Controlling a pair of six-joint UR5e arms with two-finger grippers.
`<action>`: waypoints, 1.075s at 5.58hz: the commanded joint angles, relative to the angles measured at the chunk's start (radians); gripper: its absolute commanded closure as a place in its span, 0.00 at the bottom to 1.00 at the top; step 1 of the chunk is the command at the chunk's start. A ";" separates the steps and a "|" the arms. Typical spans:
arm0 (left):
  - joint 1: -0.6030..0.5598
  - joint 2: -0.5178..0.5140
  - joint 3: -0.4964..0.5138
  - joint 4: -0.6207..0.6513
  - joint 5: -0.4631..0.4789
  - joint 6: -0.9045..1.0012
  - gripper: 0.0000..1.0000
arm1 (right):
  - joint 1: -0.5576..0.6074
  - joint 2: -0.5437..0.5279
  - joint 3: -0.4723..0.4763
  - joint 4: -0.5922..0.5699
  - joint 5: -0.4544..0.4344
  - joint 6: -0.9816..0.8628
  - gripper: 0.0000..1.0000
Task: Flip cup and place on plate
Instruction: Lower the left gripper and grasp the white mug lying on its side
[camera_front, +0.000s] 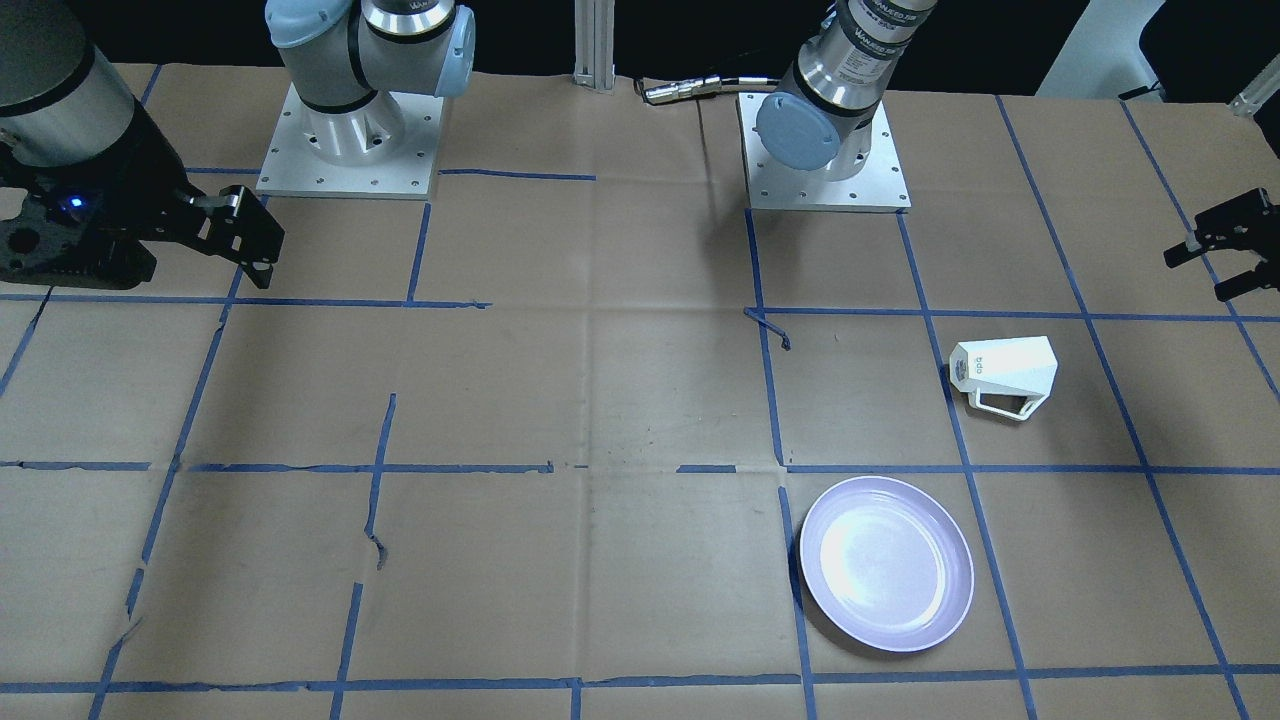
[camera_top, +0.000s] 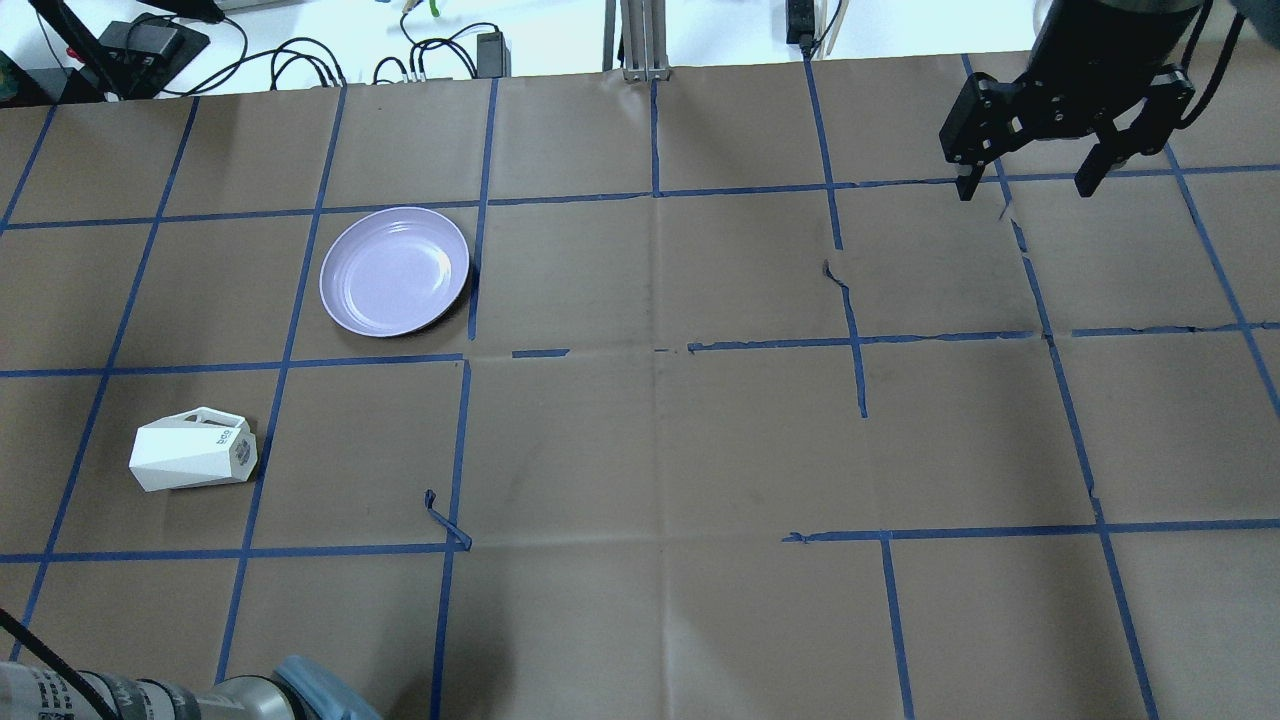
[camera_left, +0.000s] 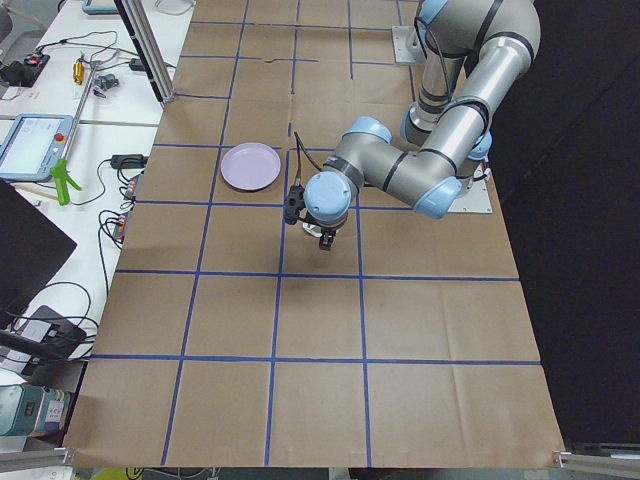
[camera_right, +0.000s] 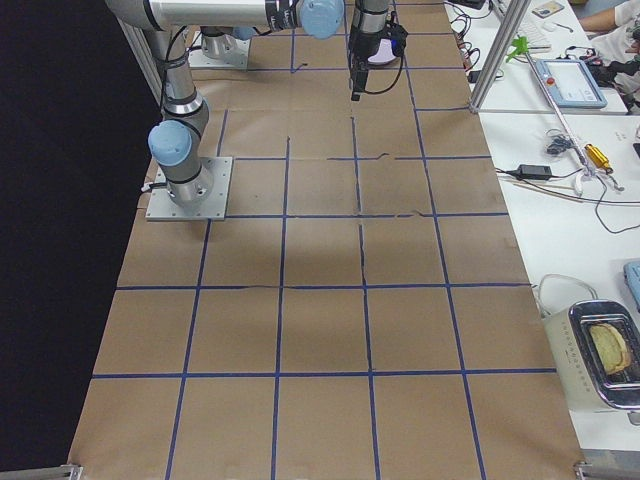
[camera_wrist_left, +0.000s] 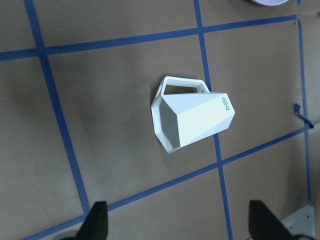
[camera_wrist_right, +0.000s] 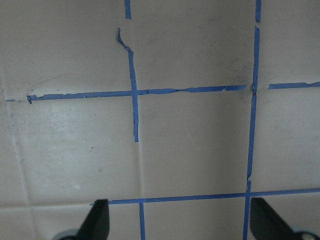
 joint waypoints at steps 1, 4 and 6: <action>0.003 -0.104 0.001 -0.001 -0.090 0.051 0.02 | 0.000 0.000 0.000 0.000 0.000 0.000 0.00; 0.006 -0.263 -0.008 -0.064 -0.216 0.207 0.02 | 0.000 0.000 0.000 0.000 0.000 0.000 0.00; 0.006 -0.301 -0.080 -0.156 -0.279 0.260 0.03 | 0.000 0.000 0.000 0.000 0.000 0.000 0.00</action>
